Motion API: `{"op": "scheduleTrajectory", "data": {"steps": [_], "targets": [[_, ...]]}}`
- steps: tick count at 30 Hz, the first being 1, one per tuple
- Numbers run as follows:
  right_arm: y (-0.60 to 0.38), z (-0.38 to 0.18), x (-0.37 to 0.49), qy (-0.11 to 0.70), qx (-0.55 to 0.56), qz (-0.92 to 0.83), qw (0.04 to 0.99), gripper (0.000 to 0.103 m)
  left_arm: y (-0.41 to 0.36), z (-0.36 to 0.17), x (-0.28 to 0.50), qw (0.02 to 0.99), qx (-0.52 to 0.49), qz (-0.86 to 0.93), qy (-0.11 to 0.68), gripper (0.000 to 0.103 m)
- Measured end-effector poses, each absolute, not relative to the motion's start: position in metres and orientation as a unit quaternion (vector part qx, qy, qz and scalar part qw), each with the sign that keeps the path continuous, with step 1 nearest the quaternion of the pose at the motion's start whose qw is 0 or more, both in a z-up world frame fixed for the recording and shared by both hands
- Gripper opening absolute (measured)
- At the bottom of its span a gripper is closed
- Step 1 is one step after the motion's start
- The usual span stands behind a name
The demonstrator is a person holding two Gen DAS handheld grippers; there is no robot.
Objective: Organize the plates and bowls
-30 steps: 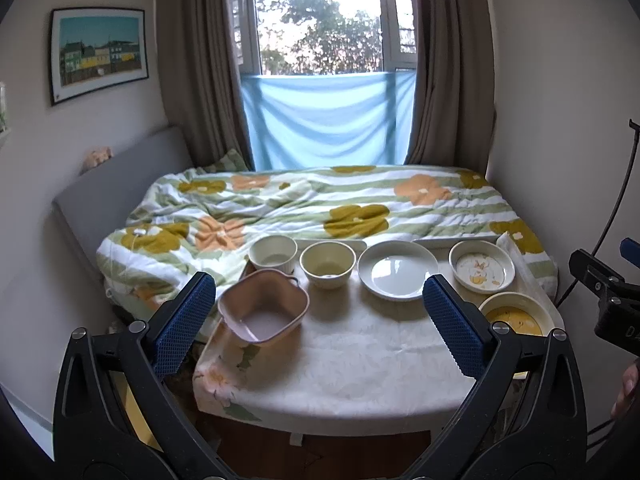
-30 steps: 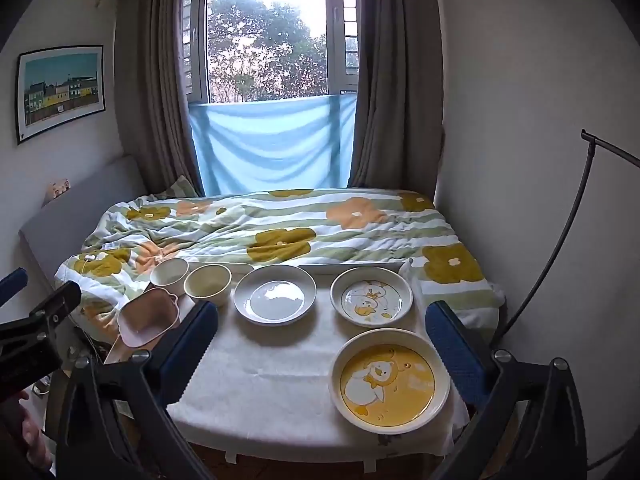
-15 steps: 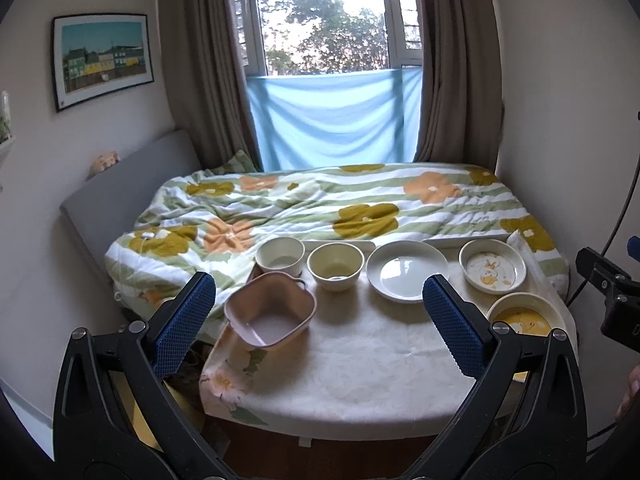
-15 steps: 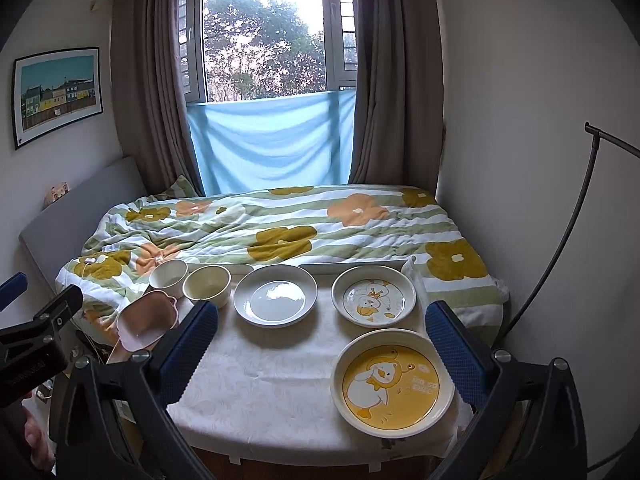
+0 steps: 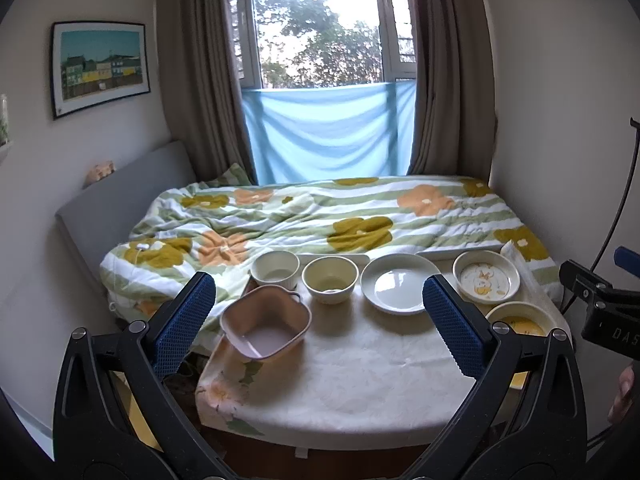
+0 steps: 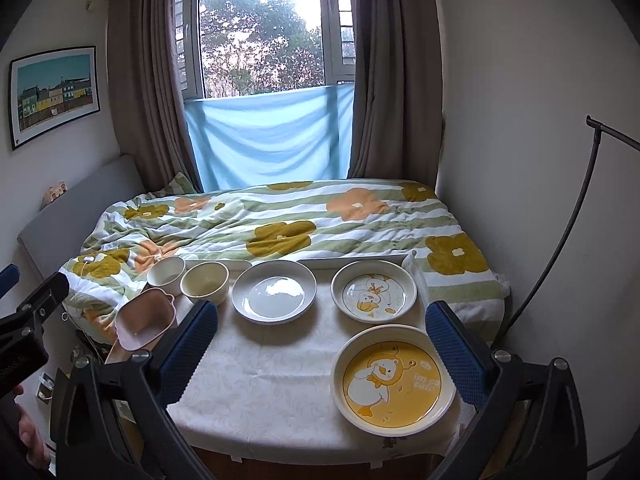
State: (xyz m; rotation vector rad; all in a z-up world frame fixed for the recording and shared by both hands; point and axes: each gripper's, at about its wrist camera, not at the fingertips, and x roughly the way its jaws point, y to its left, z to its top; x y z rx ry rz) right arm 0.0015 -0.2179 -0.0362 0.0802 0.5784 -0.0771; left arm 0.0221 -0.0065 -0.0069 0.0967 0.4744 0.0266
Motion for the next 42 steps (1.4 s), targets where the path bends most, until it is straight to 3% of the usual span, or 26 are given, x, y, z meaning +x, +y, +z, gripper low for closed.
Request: {"op": "scheduleTrajectory", "data": {"steps": [42], "targets": [[-0.216,-0.044,0.003,0.292,0.043,-0.042,0.955,0.103,0.007,0.000,0.029,0.970,0.043,-0.004,0.241,0.103]]}}
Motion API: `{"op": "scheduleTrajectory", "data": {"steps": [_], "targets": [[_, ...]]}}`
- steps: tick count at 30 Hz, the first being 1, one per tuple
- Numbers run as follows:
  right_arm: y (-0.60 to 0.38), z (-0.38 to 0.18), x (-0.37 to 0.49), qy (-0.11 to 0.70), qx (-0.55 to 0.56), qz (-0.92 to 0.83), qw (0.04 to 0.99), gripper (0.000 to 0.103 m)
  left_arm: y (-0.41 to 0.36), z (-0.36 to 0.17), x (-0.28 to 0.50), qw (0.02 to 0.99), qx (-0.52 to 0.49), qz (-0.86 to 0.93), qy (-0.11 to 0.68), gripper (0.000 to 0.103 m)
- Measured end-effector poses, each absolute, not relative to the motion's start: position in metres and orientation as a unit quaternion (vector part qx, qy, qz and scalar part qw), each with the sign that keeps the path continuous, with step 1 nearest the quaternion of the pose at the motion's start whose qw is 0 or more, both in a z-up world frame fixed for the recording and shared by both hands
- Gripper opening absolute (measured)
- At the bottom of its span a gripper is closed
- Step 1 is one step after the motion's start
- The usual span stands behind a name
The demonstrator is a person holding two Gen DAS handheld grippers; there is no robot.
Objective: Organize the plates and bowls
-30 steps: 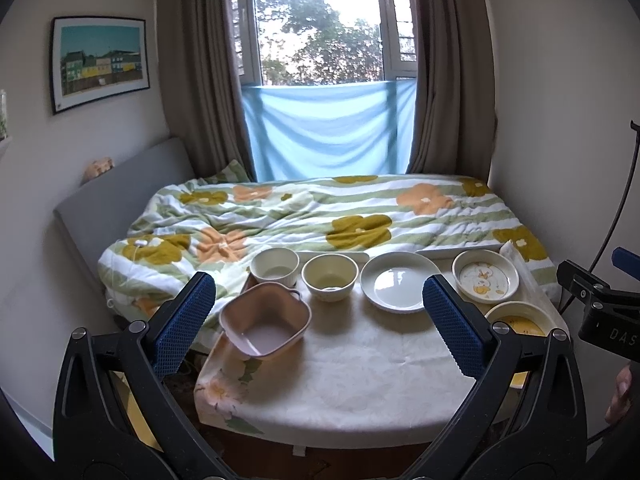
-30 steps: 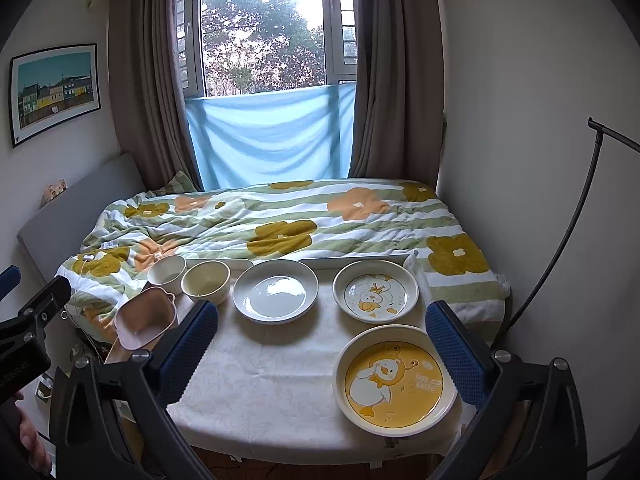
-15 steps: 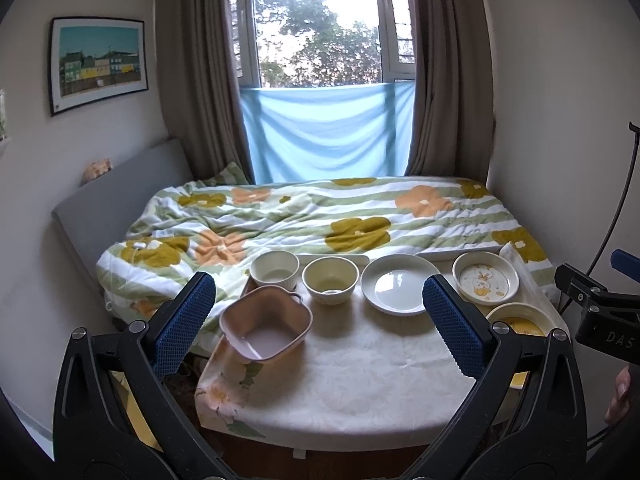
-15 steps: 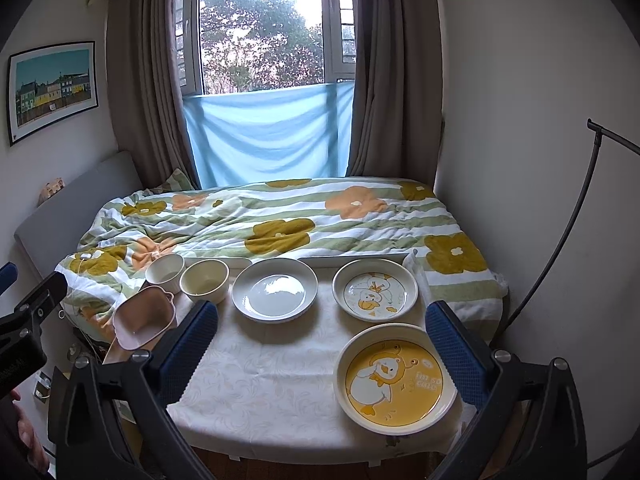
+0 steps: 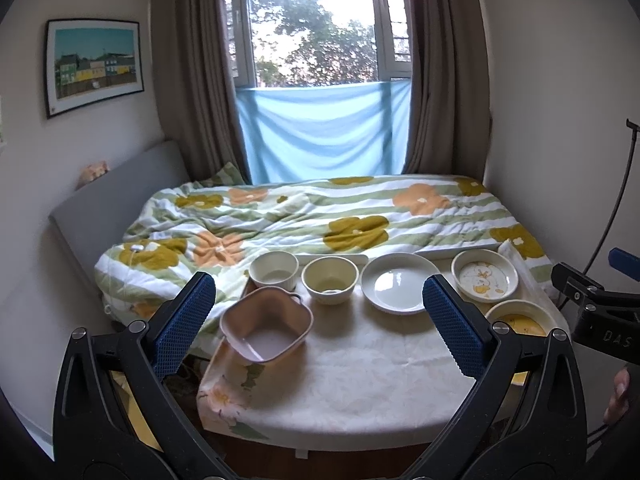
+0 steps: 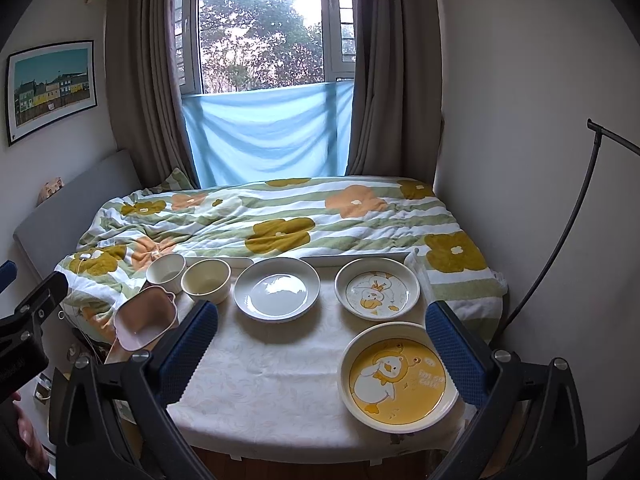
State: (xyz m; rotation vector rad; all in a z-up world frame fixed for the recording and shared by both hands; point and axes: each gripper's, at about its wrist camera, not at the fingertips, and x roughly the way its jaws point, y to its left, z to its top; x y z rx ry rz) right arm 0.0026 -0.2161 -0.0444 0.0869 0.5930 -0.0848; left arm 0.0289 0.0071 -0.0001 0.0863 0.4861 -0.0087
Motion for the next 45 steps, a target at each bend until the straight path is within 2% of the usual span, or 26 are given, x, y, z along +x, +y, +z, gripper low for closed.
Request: {"op": "scheduleTrajectory", "data": {"steps": [7,13,17,23,25,27,29,32,34,37,38,45], "targets": [[-0.230,-0.049,0.001,0.323,0.080,-0.056,0.942,0.103,-0.009,0.001,0.054,0.958,0.063,-0.052,0.273,0.103],[-0.269,-0.083,-0.010,0.362,0.116,-0.084,0.921,0.103,-0.050,-0.034,0.079,0.938,0.091,-0.107,0.316,0.103],[-0.313,-0.117,-0.014,0.395,0.132,-0.102,0.903,0.103,-0.089,-0.074,0.095,0.912,0.073,-0.154,0.374,0.103],[-0.382,-0.177,-0.002,0.427,0.181,-0.051,0.884,0.103,-0.165,-0.161,0.130,0.863,0.054,-0.203,0.460,0.102],[-0.404,-0.200,0.006,0.437,0.179,-0.025,0.881,0.102,-0.184,-0.189,0.142,0.847,0.037,-0.210,0.487,0.099],[-0.417,-0.217,0.018,0.451,0.184,0.004,0.873,0.089,-0.199,-0.213,0.152,0.834,0.027,-0.209,0.509,0.094],[-0.428,-0.233,0.028,0.465,0.186,0.028,0.865,0.078,-0.212,-0.236,0.159,0.824,0.026,-0.202,0.529,0.077],[-0.436,-0.252,0.043,0.480,0.181,0.049,0.857,0.062,-0.225,-0.263,0.167,0.810,0.023,-0.191,0.554,0.067],[-0.441,-0.260,0.051,0.485,0.184,0.058,0.853,0.058,-0.233,-0.275,0.167,0.804,0.021,-0.184,0.565,0.064],[-0.445,-0.269,0.061,0.493,0.183,0.069,0.848,0.050,-0.237,-0.284,0.166,0.799,0.023,-0.180,0.573,0.048],[-0.446,-0.271,0.064,0.495,0.182,0.074,0.846,0.045,-0.239,-0.285,0.166,0.798,0.023,-0.179,0.575,0.042],[-0.457,-0.284,0.080,0.504,0.167,0.087,0.843,0.023,-0.239,-0.288,0.166,0.796,0.013,-0.186,0.576,0.027]]}}
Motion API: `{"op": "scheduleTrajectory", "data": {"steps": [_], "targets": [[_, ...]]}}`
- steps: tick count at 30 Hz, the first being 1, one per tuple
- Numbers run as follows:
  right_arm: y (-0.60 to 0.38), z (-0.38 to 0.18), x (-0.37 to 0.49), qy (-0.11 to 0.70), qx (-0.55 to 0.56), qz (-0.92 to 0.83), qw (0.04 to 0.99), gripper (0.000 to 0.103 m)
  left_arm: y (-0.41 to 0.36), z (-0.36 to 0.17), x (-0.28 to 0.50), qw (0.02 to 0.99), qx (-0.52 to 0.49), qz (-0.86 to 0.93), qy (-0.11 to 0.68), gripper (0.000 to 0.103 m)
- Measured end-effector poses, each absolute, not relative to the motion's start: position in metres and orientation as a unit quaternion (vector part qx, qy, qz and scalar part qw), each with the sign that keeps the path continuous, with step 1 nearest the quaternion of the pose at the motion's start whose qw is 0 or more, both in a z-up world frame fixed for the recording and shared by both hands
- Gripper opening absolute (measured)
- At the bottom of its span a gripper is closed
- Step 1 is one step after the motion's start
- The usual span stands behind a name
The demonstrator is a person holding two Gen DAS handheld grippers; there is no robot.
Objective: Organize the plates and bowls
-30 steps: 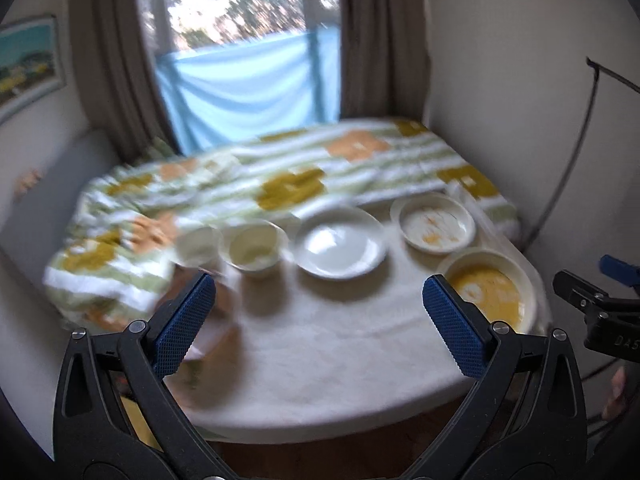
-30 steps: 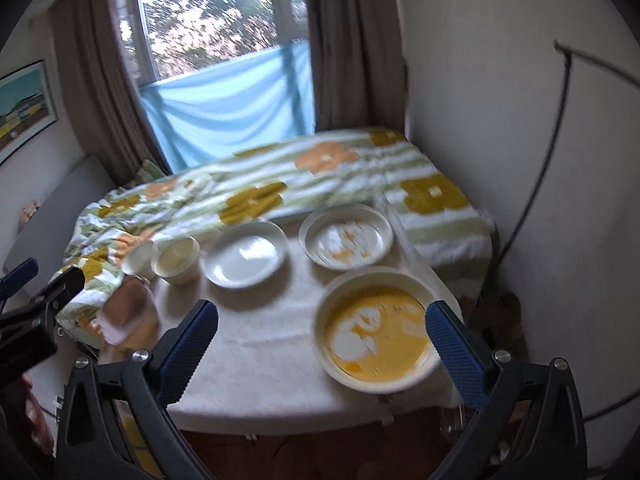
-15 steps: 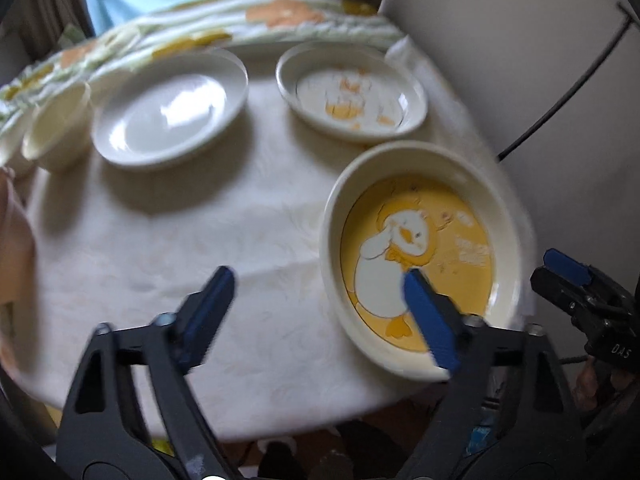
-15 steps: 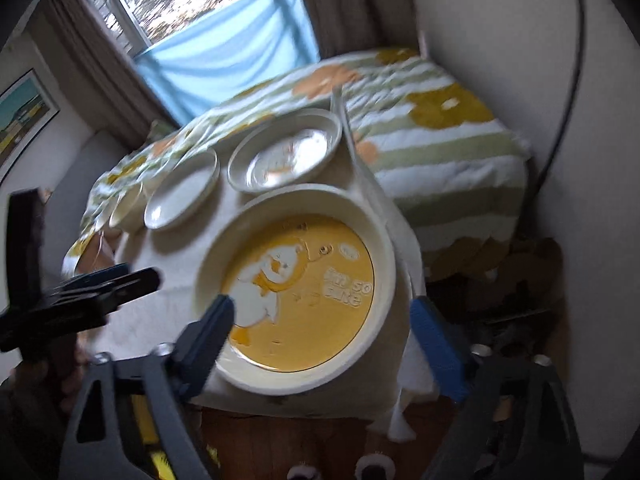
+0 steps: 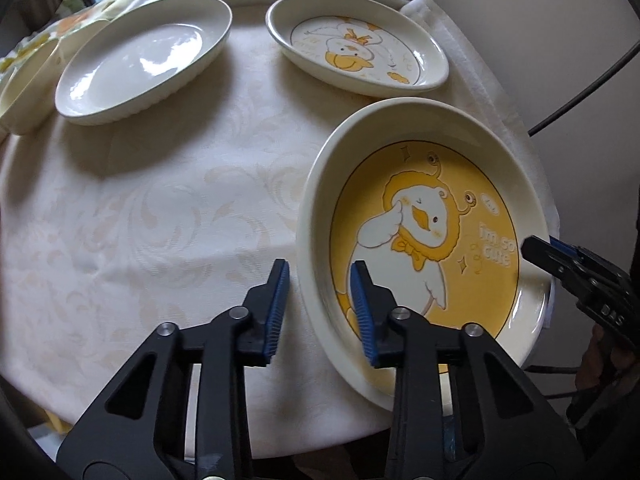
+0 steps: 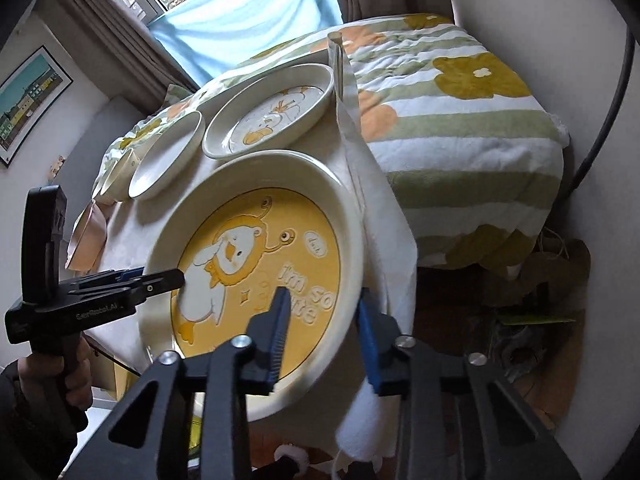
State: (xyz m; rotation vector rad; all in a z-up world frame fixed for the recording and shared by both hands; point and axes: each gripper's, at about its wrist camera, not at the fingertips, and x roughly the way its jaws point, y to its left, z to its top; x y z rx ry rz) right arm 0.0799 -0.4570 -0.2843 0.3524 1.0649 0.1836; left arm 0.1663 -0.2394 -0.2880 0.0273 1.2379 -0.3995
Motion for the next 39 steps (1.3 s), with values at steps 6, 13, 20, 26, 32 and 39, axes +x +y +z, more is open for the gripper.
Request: {"op": "scheduleTrajectory", "data": {"steps": [6,13,20,26,32,39], "targets": [[-0.462,-0.294,0.089,0.505,0.176,0.096,0.840,0.015,-0.245,-0.291,0.173,0.796,0.008,-0.187,0.576,0.023],[-0.462,-0.293,0.089,0.502,0.167,0.105,0.842,0.015,-0.247,-0.290,0.175,0.799,0.005,-0.173,0.576,0.022],[-0.458,-0.286,0.091,0.501,0.150,0.116,0.844,0.015,-0.242,-0.282,0.169,0.806,0.001,-0.163,0.569,0.023],[-0.450,-0.265,0.093,0.485,0.137,0.130,0.854,0.016,-0.223,-0.261,0.161,0.818,-0.017,-0.155,0.553,0.023],[-0.421,-0.242,0.098,0.475,0.125,0.150,0.858,0.016,-0.183,-0.234,0.155,0.832,-0.038,-0.141,0.535,0.023],[-0.350,-0.230,0.107,0.476,0.114,0.181,0.853,0.016,-0.101,-0.218,0.153,0.841,-0.044,-0.106,0.529,0.023]]}}
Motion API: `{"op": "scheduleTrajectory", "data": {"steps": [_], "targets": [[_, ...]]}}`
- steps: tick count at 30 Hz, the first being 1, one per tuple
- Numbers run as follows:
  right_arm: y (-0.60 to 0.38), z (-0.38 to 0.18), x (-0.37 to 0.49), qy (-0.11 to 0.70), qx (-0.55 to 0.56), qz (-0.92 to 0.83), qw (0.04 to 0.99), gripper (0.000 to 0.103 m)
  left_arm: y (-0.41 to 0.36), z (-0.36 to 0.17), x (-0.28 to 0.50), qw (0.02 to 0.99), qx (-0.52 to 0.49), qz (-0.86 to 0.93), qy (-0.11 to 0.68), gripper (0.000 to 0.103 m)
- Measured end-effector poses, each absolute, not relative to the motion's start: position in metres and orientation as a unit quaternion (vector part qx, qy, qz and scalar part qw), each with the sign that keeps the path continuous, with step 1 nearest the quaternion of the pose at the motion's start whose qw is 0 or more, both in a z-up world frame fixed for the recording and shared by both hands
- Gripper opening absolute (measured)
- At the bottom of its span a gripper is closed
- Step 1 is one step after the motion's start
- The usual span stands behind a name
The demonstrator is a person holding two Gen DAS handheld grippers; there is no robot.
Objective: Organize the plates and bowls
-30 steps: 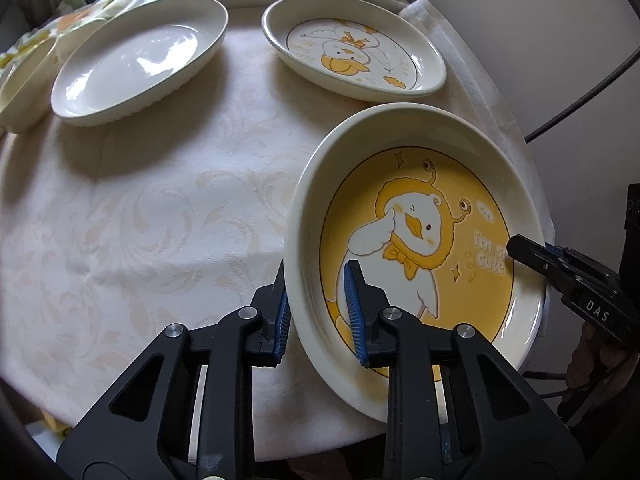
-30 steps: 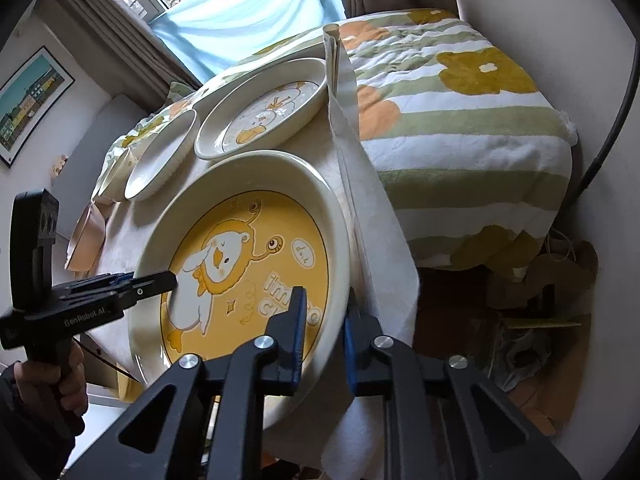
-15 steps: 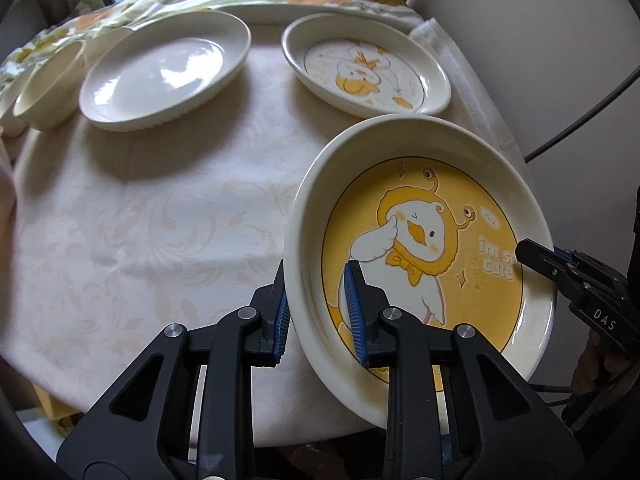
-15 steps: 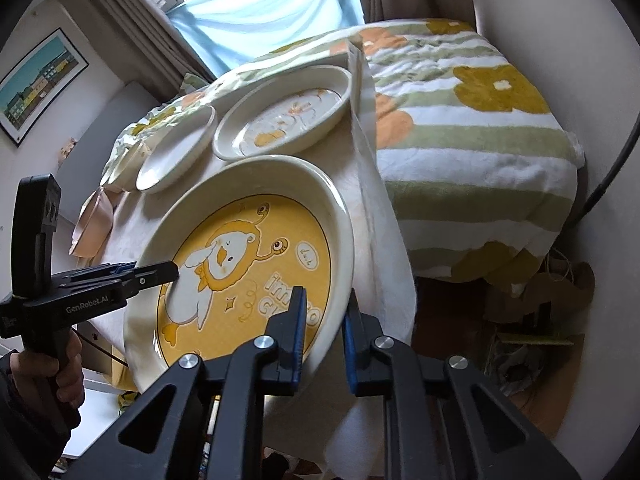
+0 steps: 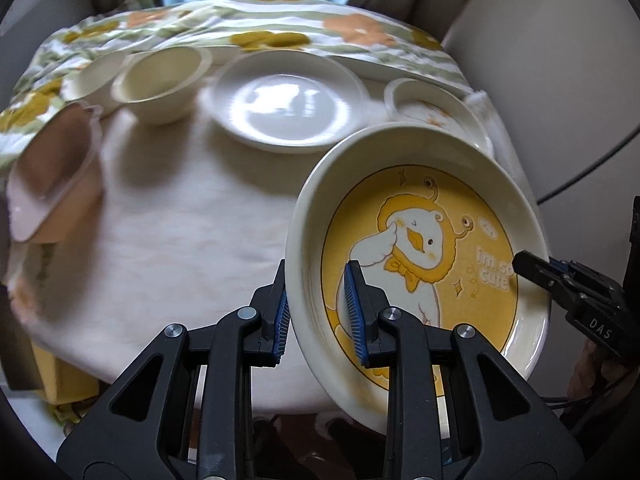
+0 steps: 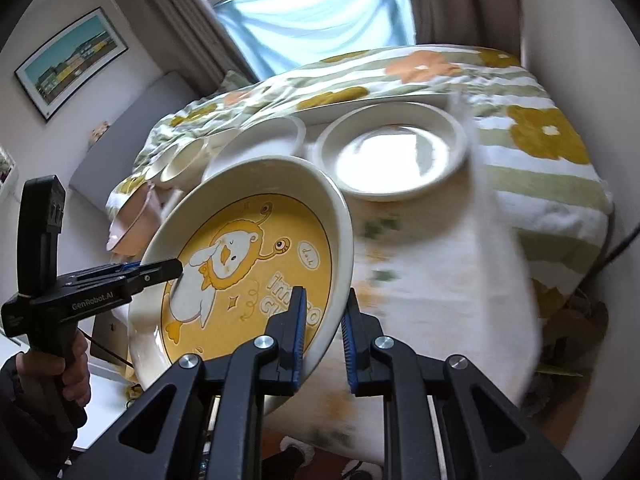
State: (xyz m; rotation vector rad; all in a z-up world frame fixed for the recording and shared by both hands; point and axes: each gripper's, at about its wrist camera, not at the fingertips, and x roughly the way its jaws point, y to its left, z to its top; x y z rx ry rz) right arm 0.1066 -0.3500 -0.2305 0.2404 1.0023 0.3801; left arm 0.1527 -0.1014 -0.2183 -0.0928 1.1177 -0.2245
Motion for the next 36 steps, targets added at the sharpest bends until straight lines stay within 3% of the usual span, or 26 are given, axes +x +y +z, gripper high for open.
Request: {"op": "scheduleTrajectory", "data": {"steps": [15,36], "targets": [[-0.183,-0.277,0.147,0.515,0.111,0.221,0.821,0.016,0.065,-0.268,0.173,0.827,-0.056,-0.043,0.558,0.023],[-0.163,-0.291,0.157,0.543,0.113,0.223,0.802,0.016,0.083,-0.292,0.172,0.819,-0.077,-0.063,0.565,0.023]]}}
